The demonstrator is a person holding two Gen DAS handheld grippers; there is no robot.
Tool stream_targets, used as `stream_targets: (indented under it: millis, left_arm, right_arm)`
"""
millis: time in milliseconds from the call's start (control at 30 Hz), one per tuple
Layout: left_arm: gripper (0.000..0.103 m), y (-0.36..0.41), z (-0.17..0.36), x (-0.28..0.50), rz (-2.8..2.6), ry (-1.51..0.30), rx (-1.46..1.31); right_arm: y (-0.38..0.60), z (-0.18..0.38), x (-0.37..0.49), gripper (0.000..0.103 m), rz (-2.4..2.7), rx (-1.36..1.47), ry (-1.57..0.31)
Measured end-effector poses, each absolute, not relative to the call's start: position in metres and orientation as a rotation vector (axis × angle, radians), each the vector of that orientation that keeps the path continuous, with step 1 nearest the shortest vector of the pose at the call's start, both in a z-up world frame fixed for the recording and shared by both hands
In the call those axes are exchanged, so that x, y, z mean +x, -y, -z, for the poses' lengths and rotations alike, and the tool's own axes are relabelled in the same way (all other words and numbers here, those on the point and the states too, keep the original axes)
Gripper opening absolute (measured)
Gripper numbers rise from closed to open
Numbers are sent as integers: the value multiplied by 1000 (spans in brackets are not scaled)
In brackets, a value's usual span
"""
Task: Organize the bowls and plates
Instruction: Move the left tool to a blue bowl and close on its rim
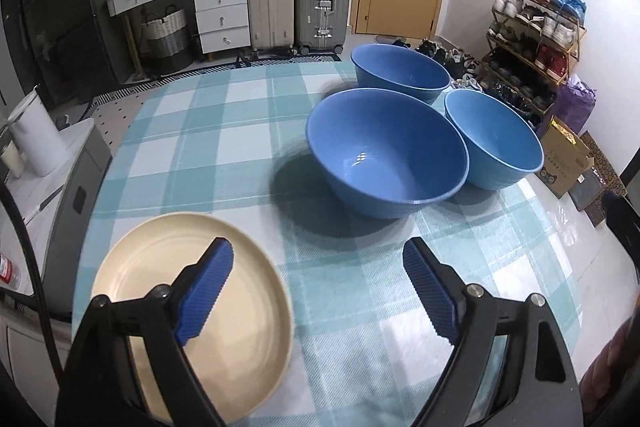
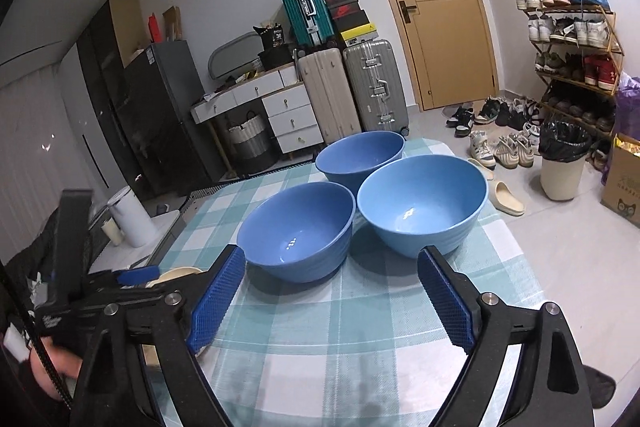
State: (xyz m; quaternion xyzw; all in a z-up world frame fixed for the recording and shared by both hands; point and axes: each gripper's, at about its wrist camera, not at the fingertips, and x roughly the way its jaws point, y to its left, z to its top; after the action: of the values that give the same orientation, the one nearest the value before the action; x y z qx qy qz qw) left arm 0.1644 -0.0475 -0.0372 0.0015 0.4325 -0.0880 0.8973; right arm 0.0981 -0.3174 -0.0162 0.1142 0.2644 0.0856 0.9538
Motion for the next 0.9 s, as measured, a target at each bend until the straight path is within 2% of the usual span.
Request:
stream_targets:
  millis: [900]
  left_arm:
    - [88,71,81,263,171,-1070,-100]
  right_arm:
    - [305,47,145,89,-330,189,-540]
